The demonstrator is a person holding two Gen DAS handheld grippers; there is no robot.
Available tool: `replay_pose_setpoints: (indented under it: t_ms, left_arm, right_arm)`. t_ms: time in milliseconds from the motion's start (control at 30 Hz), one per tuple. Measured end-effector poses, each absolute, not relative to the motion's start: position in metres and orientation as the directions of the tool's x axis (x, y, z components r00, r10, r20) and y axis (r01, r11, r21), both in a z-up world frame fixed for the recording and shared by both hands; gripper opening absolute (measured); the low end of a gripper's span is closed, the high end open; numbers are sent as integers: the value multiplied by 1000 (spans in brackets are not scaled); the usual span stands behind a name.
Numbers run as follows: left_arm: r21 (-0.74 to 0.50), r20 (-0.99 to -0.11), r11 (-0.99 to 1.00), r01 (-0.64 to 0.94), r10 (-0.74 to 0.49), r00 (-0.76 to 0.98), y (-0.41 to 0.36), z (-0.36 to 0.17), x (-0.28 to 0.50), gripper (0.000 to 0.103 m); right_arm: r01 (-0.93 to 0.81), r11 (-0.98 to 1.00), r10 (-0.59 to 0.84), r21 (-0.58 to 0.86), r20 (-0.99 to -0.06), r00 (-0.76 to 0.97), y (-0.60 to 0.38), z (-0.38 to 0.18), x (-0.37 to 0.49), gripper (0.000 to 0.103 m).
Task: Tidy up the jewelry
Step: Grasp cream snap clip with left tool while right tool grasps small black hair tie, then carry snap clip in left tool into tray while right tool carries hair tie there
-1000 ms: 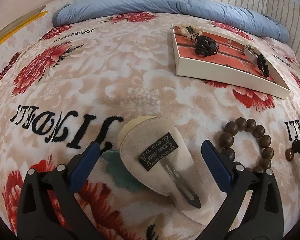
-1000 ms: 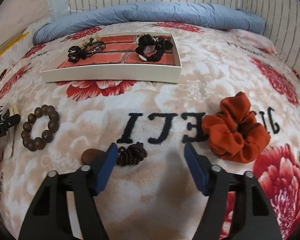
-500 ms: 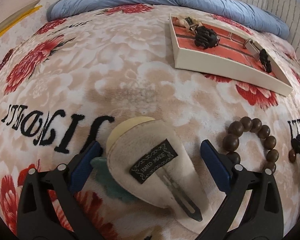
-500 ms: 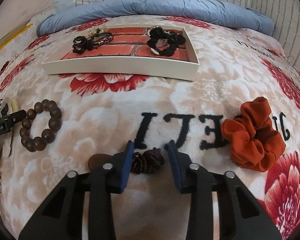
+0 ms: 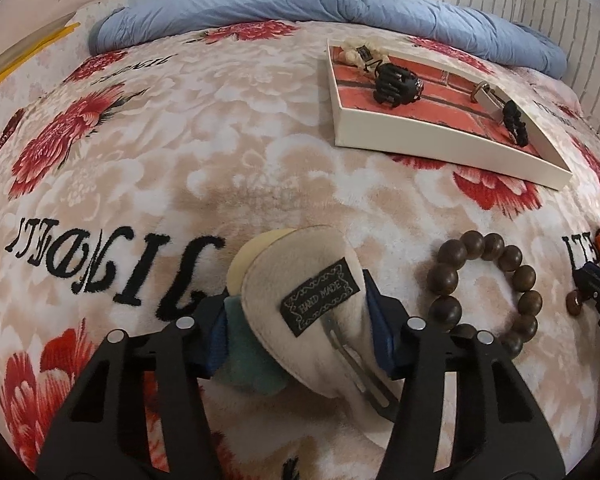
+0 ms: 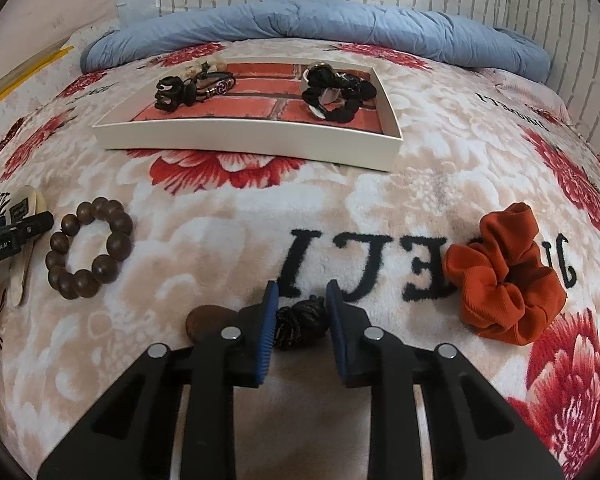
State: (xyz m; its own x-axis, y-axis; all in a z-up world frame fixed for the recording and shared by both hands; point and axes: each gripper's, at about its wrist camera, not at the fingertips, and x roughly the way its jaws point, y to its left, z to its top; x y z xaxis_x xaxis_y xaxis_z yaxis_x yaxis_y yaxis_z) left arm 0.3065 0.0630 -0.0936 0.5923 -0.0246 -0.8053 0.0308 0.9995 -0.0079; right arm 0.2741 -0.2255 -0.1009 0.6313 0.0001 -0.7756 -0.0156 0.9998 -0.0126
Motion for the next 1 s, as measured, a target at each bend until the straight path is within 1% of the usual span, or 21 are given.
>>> replay_pose_setpoints:
  t_ms: [800, 1000]
  left_arm:
    - [-4, -795, 1000, 22, -17, 607, 66, -94, 303, 54]
    - [6, -779, 1000, 26, -11, 627, 64, -93, 300, 54]
  right_arm:
    - [-19, 1000, -3, -20, -761, 649, -224, -99, 269, 24]
    - [-18, 1000, -2, -19, -751, 660, -225, -100, 267, 24]
